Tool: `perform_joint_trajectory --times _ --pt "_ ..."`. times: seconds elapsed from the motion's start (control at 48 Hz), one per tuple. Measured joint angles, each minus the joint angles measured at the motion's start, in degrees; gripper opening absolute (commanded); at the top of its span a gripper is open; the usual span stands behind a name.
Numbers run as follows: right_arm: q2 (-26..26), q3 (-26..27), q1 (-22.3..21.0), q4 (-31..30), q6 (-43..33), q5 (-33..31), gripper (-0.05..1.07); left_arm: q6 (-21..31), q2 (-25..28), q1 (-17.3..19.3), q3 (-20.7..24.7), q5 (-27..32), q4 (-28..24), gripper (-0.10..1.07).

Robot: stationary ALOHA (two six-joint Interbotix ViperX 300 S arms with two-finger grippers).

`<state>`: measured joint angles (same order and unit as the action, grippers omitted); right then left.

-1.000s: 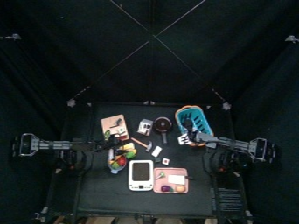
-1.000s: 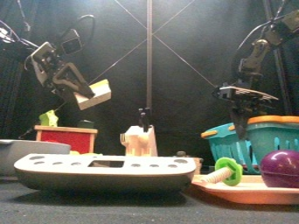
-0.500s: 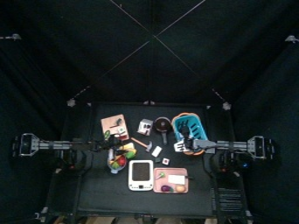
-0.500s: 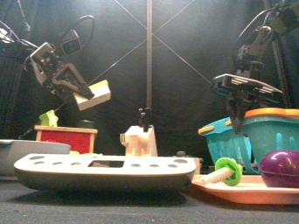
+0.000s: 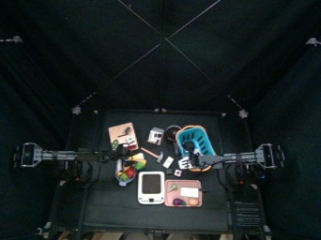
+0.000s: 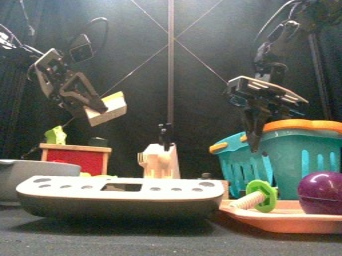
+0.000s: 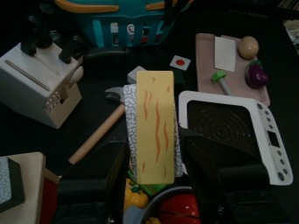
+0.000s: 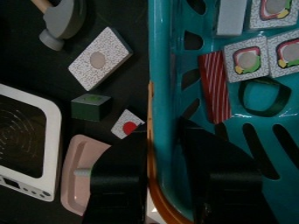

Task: Move basket towards center

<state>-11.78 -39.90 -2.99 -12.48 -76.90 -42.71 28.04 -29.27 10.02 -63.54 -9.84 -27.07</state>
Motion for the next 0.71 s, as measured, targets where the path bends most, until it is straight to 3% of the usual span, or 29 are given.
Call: perform_joint_trajectory --times 0.146,0.458,0.708 --pt "-0.09 0.18 0.35 0.00 0.00 -1.05 0.55 0.00 0.00 0.00 -0.26 0.09 0.00 0.70" --pt "0.26 -0.44 0.62 0.53 -0.18 -1.23 0.83 0.00 -0.09 0.09 -0.26 0.00 0.00 0.70" --pt "-3.16 -0.35 1.14 -0.79 0.35 -1.58 0.85 0.00 0.00 0.00 -0.26 0.09 0.00 0.70"
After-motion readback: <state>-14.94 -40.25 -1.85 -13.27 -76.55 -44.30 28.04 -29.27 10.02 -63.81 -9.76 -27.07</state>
